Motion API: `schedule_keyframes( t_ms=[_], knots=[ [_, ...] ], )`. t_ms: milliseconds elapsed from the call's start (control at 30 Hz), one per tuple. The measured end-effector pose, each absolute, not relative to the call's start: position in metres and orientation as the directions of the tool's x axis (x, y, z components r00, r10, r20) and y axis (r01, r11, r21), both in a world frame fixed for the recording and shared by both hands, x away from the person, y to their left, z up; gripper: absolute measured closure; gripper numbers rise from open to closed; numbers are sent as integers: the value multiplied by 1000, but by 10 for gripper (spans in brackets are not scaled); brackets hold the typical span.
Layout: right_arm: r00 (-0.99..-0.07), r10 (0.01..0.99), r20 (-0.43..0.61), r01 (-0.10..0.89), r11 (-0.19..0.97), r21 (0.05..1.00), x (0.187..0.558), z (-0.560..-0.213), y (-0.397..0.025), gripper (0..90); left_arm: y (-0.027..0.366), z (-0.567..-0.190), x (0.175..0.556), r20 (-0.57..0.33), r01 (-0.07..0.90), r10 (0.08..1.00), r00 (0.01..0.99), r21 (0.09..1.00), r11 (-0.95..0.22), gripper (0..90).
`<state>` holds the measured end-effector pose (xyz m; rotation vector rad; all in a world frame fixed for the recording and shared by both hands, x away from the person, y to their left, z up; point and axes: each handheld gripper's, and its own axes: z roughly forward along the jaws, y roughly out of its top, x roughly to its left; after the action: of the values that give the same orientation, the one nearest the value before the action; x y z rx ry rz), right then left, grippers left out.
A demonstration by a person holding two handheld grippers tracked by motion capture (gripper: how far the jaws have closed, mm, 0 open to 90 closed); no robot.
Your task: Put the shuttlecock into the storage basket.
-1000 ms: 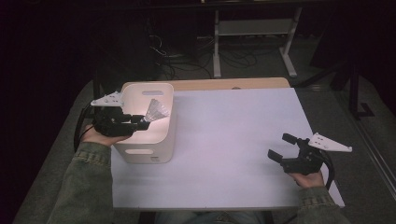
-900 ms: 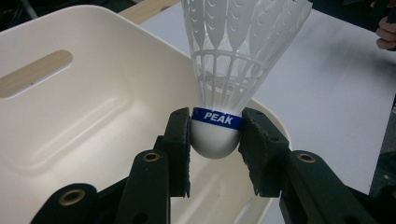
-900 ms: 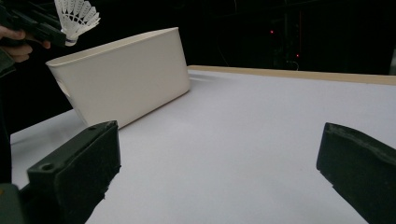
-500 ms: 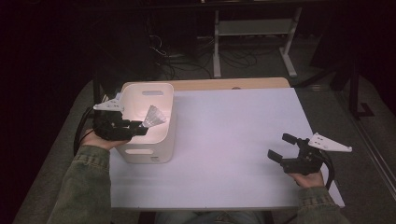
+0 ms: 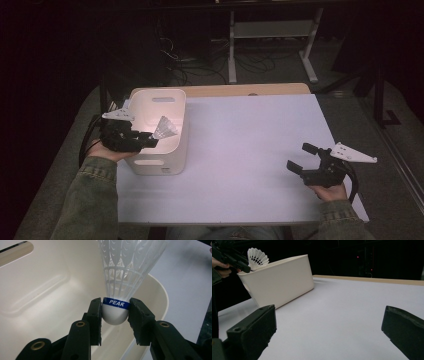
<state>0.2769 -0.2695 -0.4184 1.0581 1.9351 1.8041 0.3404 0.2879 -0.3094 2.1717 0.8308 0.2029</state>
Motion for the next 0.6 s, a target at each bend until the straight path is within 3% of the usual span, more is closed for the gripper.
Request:
schedule_keyframes(
  t_ms=[300, 600],
  knots=[
    [-689, 675, 265, 312, -55, 949, 277, -418, -270, 0, 292, -308, 341, -141, 500, 619, 773, 736, -457, 565],
    [-689, 675, 265, 313, -53, 948, 277, -418, -269, 0, 294, -304, 337, -156, 492, 622, 767, 765, -415, 390]
  ],
)
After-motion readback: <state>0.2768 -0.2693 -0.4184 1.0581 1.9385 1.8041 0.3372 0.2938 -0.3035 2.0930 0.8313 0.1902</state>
